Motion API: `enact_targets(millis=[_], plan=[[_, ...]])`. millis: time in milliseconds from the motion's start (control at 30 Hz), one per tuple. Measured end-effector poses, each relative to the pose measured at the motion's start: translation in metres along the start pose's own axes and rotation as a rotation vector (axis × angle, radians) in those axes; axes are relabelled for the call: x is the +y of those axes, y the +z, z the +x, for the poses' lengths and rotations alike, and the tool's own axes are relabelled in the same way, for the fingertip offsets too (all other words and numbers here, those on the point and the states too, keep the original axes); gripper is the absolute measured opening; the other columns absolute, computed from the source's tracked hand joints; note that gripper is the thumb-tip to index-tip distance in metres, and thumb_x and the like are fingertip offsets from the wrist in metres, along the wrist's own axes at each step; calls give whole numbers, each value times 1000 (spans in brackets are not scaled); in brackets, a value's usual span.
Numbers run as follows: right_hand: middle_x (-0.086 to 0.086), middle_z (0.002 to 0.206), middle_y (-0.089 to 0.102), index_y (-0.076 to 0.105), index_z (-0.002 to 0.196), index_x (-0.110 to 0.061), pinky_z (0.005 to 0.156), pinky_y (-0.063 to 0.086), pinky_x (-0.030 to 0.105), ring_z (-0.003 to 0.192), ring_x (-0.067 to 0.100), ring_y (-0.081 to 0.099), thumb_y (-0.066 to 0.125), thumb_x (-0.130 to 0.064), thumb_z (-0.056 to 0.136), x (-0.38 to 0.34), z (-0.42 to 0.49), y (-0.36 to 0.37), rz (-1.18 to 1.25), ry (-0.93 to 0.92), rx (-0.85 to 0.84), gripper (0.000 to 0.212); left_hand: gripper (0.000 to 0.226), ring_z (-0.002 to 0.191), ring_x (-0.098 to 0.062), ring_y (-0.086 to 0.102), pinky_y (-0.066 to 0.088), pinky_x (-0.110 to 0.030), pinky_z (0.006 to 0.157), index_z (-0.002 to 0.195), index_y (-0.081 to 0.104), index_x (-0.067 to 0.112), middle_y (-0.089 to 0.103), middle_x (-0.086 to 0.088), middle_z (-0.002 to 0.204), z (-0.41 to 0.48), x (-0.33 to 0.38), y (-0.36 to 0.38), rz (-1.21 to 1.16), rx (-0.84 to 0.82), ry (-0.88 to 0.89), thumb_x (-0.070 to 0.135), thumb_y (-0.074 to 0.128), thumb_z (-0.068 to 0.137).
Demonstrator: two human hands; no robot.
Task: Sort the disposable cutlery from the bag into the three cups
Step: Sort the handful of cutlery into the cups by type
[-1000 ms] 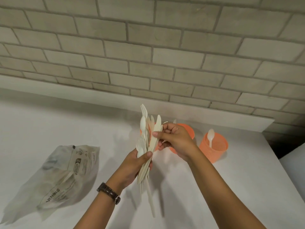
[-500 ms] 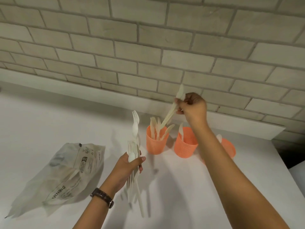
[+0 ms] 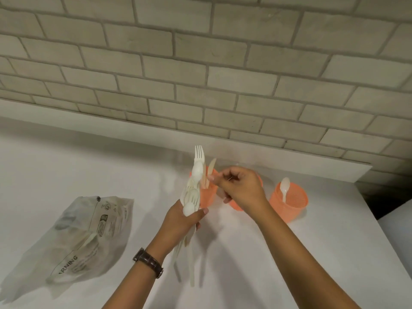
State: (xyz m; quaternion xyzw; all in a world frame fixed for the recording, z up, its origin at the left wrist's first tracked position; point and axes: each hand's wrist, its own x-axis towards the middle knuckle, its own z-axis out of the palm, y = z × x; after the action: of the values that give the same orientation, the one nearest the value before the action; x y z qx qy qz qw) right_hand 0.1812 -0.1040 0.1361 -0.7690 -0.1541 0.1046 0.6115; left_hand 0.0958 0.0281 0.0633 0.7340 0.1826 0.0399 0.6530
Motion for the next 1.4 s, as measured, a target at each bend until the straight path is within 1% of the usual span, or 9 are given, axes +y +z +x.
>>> enact_targets(millis=[300, 500, 700, 833, 967, 1067, 1167, 1300, 1400], plan=[[-3, 68, 59, 64, 73, -20, 45, 50, 21, 42, 3, 55, 77, -9, 73, 25, -32, -1, -53, 49, 49, 16, 26, 51, -4, 57, 47, -16, 51, 106, 60, 17, 67, -2, 79, -2, 18, 33, -37, -123, 73, 15, 69, 81], [-10, 60, 65, 72, 69, -14, 53, 49, 18, 51, 4, 60, 73, -11, 77, 34, -33, -6, -141, -52, 174, 8, 23, 53, -3, 55, 48, -17, 55, 99, 59, 27, 67, 15, 66, -4, 21, 43, -89, -203, 118, 13, 68, 83], [-10, 48, 61, 57, 66, -20, 43, 46, 20, 39, 9, 55, 61, -3, 86, 18, -21, -28, 7, -95, 255, 26, 46, 55, -10, 57, 46, -23, 62, 101, 59, 16, 61, 1, 64, 1, 6, 30, -66, -169, -11, 40, 74, 64], [3, 62, 60, 55, 73, -21, 41, 47, 23, 38, 11, 54, 58, -5, 88, -7, 6, -61, 119, -207, 487, 21, 19, 48, -5, 52, 41, -9, 52, 98, 56, 15, 58, 1, 53, 8, -9, 25, -10, -115, -50, 22, 67, 83], [-5, 71, 62, 54, 75, -27, 54, 54, 38, 53, 23, 62, 58, -18, 88, -4, 41, -83, -102, -298, 630, 16, 14, 45, -3, 50, 38, -8, 48, 93, 57, 15, 57, 1, 51, 11, -11, 25, 18, -90, -42, 23, 65, 85], [2, 82, 68, 62, 91, -16, 70, 53, 38, 70, 28, 65, 58, -18, 86, 23, 59, -76, -389, -169, 504, 6, 12, 42, -5, 48, 39, -9, 46, 92, 56, 10, 55, 1, 48, 11, -8, 26, 10, -89, -39, 17, 63, 85], [5, 108, 67, 59, 114, -13, 81, 46, 28, 91, 24, 62, 63, -24, 86, 43, 58, -68, -546, 7, 362, 31, 8, 40, -8, 46, 40, -13, 46, 91, 57, 8, 52, 0, 47, 11, -5, 25, 1, -107, -30, 11, 61, 85], [-5, 68, 64, 68, 86, -12, 61, 46, 21, 57, 9, 57, 64, -44, 82, 19, 41, -52, -253, -8, 306, 33, 5, 41, -7, 47, 41, -14, 49, 90, 59, 9, 52, 1, 48, 12, -2, 26, 91, -111, 28, 11, 60, 85], [3, 47, 57, 66, 68, -2, 41, 42, 20, 34, 12, 44, 67, -35, 82, 5, 28, -40, -53, 55, 164, 35, 4, 41, -6, 47, 42, -14, 49, 89, 59, 10, 53, 2, 50, 12, 2, 32, 108, -114, 57, 10, 60, 85]])
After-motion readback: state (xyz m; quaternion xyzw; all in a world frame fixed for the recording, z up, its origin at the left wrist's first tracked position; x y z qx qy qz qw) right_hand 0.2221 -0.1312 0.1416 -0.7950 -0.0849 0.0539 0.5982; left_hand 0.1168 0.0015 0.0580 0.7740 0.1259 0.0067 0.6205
